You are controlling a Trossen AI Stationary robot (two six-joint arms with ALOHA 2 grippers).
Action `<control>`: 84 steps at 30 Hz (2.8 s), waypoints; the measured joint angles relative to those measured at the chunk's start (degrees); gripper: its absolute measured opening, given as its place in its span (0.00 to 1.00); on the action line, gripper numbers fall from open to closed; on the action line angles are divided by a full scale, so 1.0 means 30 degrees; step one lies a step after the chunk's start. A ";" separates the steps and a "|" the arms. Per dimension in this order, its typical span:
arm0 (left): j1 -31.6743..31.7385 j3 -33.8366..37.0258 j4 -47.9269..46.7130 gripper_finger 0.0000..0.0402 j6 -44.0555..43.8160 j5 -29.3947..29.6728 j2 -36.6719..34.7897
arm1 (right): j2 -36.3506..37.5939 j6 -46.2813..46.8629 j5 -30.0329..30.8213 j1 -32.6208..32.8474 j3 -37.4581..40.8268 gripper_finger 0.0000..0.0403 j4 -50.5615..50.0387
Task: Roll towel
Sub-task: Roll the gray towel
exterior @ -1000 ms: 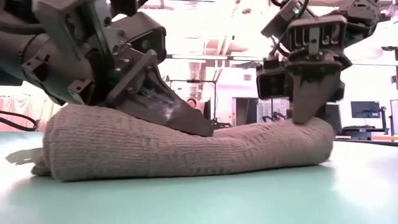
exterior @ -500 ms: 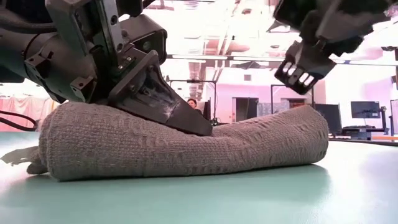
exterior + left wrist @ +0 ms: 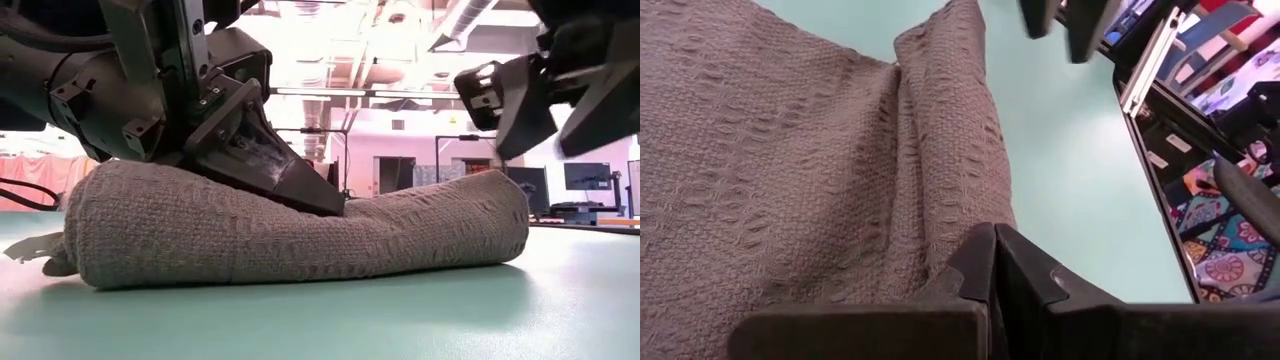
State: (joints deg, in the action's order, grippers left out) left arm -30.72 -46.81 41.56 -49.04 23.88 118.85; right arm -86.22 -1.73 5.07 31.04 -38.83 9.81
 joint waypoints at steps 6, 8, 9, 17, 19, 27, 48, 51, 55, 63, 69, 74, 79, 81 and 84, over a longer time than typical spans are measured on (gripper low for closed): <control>0.0079 -0.0036 0.0066 0.00 -0.0263 -0.0029 0.0000 | -0.1329 -0.1006 0.1011 -0.0381 -0.0015 0.44 0.0034; 0.0079 -0.0036 0.0069 0.00 -0.0287 -0.0035 0.0000 | -0.1999 -0.1242 0.1016 -0.0669 -0.0020 0.44 0.0156; 0.0079 -0.0036 0.0070 0.00 -0.0306 -0.0080 0.0000 | -0.2352 -0.1385 0.1031 -0.0826 -0.0022 0.44 0.0259; 0.0088 -0.0019 0.0109 0.00 -0.0202 -0.0358 -0.0102 | -0.4525 -0.2255 0.1648 -0.1638 -0.0095 0.43 0.2031; 0.0093 0.0007 -0.0021 0.00 0.0015 -0.0597 -0.0298 | -0.5060 -0.2651 0.2057 -0.1665 -0.0105 0.42 0.2311; 0.0483 0.0067 -0.2230 0.00 0.0867 -0.1397 -0.2368 | -0.5893 -0.1250 0.2154 -0.1655 -0.0146 0.20 0.1749; 0.1230 0.0029 -0.8531 0.16 0.1529 -0.2710 -0.6402 | -0.3693 0.4103 -0.1476 -0.1649 -0.0036 0.06 -0.0937; 0.1230 0.0029 -0.9910 0.23 0.1524 -0.2388 -0.7396 | -0.3737 0.4963 -0.2100 -0.1595 -0.0031 0.06 -0.1303; 0.1144 0.0016 -1.0280 0.30 0.1459 -0.0814 -0.8121 | -0.3729 0.6674 -0.3482 -0.1599 -0.0029 0.06 -0.1607; 0.0497 0.0000 -0.7143 0.33 0.2692 0.1362 -0.7119 | -0.3721 1.0879 -0.7709 -0.1389 -0.0015 0.06 -0.1555; 0.0217 -0.0104 0.0751 0.32 0.4577 -0.0178 -0.3840 | -0.3336 1.3977 -0.9262 -0.1390 -0.0015 0.06 -0.1404; 0.0228 -0.2523 0.2967 0.26 0.4588 -0.2977 0.0232 | -0.2390 1.4974 -0.8743 -0.1366 0.0036 0.07 -0.1585; 0.0503 -0.5101 0.0106 0.16 0.3923 -0.3407 0.2230 | -0.1633 1.5210 -0.8541 -0.1221 0.0073 0.06 -0.2067; 0.0620 -0.5769 -0.1702 0.11 0.3693 -0.3390 0.2472 | -0.1456 1.5488 -0.8587 -0.1053 0.0073 0.06 -0.2226; 0.0691 -0.6489 -0.3795 0.04 0.3454 -0.3599 0.2463 | -0.1332 1.6105 -0.8657 -0.0733 0.0036 0.07 -0.2228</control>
State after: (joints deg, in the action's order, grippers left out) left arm -28.64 -66.27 30.17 -38.68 13.08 126.23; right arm -90.21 46.59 -20.91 28.84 -38.72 3.12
